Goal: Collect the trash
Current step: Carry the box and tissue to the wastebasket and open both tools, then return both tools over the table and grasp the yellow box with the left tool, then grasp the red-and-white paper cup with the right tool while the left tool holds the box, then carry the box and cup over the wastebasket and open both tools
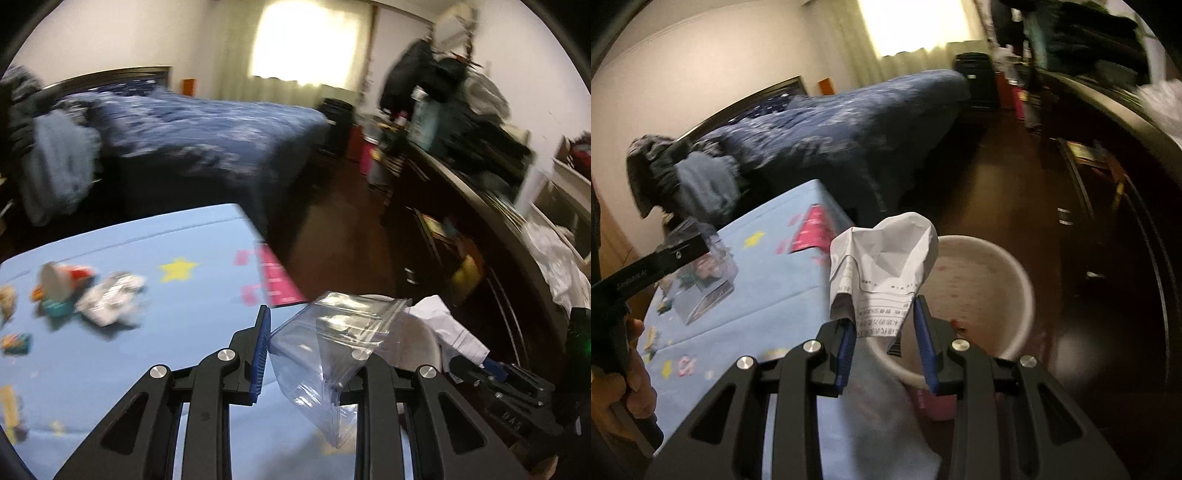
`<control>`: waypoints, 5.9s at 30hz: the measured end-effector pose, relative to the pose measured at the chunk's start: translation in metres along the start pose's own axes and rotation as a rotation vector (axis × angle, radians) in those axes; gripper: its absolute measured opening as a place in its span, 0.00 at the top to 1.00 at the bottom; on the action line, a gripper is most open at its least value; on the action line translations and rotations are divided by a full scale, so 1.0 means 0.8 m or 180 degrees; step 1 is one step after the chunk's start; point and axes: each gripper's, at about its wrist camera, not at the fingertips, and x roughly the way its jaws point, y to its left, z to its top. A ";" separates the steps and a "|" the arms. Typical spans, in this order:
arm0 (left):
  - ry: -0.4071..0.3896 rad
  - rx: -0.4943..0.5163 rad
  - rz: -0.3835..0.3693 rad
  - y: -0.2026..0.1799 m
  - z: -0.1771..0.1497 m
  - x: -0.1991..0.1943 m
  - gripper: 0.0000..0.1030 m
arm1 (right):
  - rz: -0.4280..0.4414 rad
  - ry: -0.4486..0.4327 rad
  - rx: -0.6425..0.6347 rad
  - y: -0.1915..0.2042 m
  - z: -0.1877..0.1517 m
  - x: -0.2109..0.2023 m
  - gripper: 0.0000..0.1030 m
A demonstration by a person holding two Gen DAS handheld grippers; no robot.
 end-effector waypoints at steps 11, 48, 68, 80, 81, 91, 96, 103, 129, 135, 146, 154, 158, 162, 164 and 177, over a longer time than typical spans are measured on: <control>0.0296 0.0224 -0.0144 -0.080 0.016 0.097 0.76 | -0.0161 0.0065 0.0239 -0.070 0.001 0.033 0.70; -0.0431 -0.0091 0.1264 0.084 -0.034 -0.091 0.08 | 0.0676 -0.0161 -0.0575 0.126 0.003 -0.009 0.27; -0.0018 -0.1137 0.1843 0.297 -0.143 -0.147 0.08 | 0.1120 0.0210 -0.1377 0.334 -0.028 0.023 0.26; 0.0240 -0.1403 0.1744 0.337 -0.148 -0.110 0.41 | 0.1183 0.0316 -0.1496 0.366 -0.027 0.044 0.26; 0.0258 -0.1395 0.1745 0.337 -0.147 -0.109 0.42 | 0.1194 0.0331 -0.1499 0.369 -0.027 0.047 0.26; 0.0248 -0.1489 0.1780 0.349 -0.146 -0.114 0.62 | 0.1240 0.0467 -0.1512 0.426 -0.011 0.103 0.26; 0.0163 -0.1601 0.1761 0.363 -0.147 -0.132 0.62 | 0.1138 0.0442 -0.1409 0.464 0.022 0.155 0.26; 0.0088 -0.1596 0.1666 0.369 -0.141 -0.142 0.62 | 0.0964 0.0575 -0.1551 0.520 0.038 0.235 0.21; 0.0003 -0.1556 0.1570 0.353 -0.134 -0.157 0.62 | 0.1137 0.0497 -0.1629 0.479 0.030 0.180 0.24; -0.0045 -0.1490 0.1562 0.328 -0.134 -0.172 0.62 | 0.1184 0.0423 -0.1525 0.419 0.006 0.114 0.24; -0.0092 -0.1248 0.1548 0.270 -0.130 -0.185 0.62 | 0.1114 0.0226 -0.1230 0.330 -0.016 0.039 0.24; -0.0117 -0.1121 0.1546 0.245 -0.124 -0.190 0.62 | 0.1105 0.0236 -0.1113 0.302 -0.021 0.027 0.24; -0.0112 -0.1081 0.1552 0.238 -0.120 -0.186 0.62 | 0.1101 0.0216 -0.1089 0.295 -0.021 0.023 0.24; -0.0093 -0.1035 0.1547 0.231 -0.117 -0.180 0.62 | 0.1104 0.0190 -0.1047 0.287 -0.020 0.021 0.24; -0.0084 -0.1006 0.1536 0.226 -0.114 -0.176 0.62 | 0.1105 0.0180 -0.1027 0.283 -0.021 0.020 0.24; 0.0028 -0.0651 0.1346 0.166 -0.086 -0.129 0.62 | 0.1017 0.0073 -0.0738 0.208 -0.013 0.009 0.24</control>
